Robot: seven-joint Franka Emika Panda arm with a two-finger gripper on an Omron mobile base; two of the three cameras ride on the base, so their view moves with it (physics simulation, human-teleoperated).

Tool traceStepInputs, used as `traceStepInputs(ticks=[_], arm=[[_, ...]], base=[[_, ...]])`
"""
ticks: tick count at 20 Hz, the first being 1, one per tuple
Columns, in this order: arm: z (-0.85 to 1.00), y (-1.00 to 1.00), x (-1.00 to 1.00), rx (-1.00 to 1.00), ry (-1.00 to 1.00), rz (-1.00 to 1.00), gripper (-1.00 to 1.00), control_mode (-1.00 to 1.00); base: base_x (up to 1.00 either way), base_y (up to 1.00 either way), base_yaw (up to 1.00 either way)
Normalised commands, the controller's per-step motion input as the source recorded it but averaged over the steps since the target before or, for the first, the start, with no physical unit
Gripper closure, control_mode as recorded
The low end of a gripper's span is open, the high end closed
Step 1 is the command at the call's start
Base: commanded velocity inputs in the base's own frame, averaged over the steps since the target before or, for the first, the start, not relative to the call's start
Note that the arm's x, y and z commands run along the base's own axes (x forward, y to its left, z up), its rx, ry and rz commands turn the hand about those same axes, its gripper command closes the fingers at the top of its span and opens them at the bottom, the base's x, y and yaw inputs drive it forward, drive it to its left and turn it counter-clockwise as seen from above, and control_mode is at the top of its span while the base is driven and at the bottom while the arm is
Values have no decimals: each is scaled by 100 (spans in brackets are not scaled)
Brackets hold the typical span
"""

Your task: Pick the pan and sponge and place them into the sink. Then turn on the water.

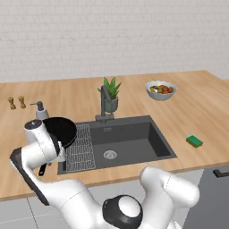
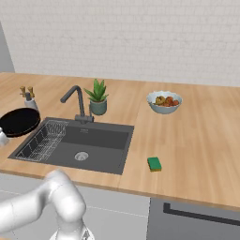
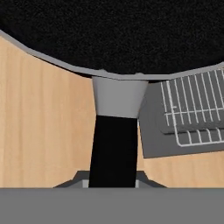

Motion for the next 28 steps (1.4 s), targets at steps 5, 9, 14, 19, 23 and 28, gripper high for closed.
traceStepInputs(ticks=[5,9,14,19,23,28], arm=[[37,-100,-47,23,-3,-9,100,-100],[60,-99,-39,17,0,-4,100,-100],[73,-89,-34,9,14,-1,100,-100],[78,-90,-7,3,30,-3,100,-100],[78,-94,-1,0,27,-3,100,-100],[49,-100,0,1,17,0,100,-100]], base=[[0,0,0],[0,0,0],[0,0,0],[0,0,0],[0,0,0],[0,0,0]])
